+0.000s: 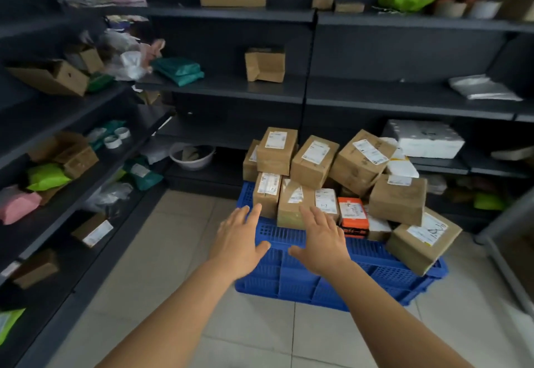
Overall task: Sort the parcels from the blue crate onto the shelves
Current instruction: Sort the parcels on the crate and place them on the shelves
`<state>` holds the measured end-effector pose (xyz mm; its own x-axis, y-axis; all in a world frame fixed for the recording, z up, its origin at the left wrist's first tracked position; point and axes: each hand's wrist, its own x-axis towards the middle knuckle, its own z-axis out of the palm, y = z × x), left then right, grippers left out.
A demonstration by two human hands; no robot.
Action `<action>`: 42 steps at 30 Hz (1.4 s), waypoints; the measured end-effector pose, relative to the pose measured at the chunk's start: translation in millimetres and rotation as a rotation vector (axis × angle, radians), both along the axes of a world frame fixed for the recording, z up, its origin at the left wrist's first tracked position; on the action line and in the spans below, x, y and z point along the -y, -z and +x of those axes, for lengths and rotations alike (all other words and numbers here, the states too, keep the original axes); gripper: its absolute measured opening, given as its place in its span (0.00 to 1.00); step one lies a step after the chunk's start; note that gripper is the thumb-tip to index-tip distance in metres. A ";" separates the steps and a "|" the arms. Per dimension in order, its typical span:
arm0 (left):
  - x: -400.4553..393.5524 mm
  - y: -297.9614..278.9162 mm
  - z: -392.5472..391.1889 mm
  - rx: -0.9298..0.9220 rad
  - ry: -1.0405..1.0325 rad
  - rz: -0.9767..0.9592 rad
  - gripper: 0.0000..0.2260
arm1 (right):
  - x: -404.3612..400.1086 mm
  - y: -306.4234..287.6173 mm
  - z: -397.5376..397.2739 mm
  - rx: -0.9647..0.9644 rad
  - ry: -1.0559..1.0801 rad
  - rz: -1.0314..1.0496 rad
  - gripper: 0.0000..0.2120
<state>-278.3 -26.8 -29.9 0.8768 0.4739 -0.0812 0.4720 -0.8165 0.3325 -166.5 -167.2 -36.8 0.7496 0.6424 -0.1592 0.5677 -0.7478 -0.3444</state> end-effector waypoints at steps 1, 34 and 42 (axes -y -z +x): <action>-4.8 0.2 11.1 0.000 0.017 -0.004 0.36 | -2.5 -0.1 8.8 -0.001 0.018 0.001 0.43; -182.3 79.5 312.9 -0.153 -0.145 -0.155 0.36 | -127.8 98.5 324.9 -0.407 0.423 0.113 0.30; -216.9 103.1 351.4 -0.130 -0.400 -0.395 0.38 | -145.7 135.7 349.7 -0.620 0.602 0.259 0.26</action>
